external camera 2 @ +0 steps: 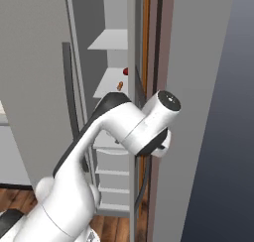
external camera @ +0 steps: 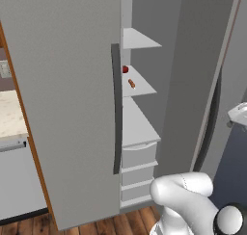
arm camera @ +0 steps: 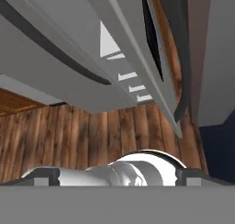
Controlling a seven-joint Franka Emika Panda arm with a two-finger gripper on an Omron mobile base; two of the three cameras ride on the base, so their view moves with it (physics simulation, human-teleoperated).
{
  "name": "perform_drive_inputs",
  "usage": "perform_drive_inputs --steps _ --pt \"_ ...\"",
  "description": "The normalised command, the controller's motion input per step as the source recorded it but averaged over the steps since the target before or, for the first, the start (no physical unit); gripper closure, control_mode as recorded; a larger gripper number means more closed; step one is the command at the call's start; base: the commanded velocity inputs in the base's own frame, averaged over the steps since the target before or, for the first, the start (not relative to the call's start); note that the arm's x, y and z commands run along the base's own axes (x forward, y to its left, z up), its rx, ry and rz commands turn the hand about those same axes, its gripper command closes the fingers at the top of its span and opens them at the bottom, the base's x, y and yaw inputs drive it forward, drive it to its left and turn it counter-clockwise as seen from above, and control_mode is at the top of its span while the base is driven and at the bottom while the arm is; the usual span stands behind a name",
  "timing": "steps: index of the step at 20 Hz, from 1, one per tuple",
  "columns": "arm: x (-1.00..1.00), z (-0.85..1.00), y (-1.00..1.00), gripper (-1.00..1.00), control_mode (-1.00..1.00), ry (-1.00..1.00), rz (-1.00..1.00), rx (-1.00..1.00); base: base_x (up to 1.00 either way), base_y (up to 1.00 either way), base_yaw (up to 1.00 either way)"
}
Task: Store the kebab skewer in the freezer for long-term storage. Close the freezer door after placing the cooked food.
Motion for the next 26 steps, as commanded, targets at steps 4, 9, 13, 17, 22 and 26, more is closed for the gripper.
perform_drive_inputs --steps 4,9,13,17,22,26 --pt "0.46 -0.17 0.00 -1.00 -1.00 -0.10 0.05 0.00 0.00 0.00 0.00" --pt "0.76 -0.08 -0.07 -1.00 -1.00 -0.21 0.09 0.00 0.00 0.00 0.00" --pt "0.80 0.00 -0.26 -1.00 -1.00 -0.23 0.12 0.00 0.00 0.00 0.00" --pt "0.59 0.00 -0.47 -1.00 -1.00 -0.16 0.12 0.00 0.00 0.00 0.00" --pt "0.52 0.00 -0.65 -1.00 -1.00 -0.03 0.14 0.00 0.00 0.00 0.00" --pt "0.47 0.00 -0.38 -1.00 -1.00 0.00 0.12 0.00 0.00 0.00 0.00"
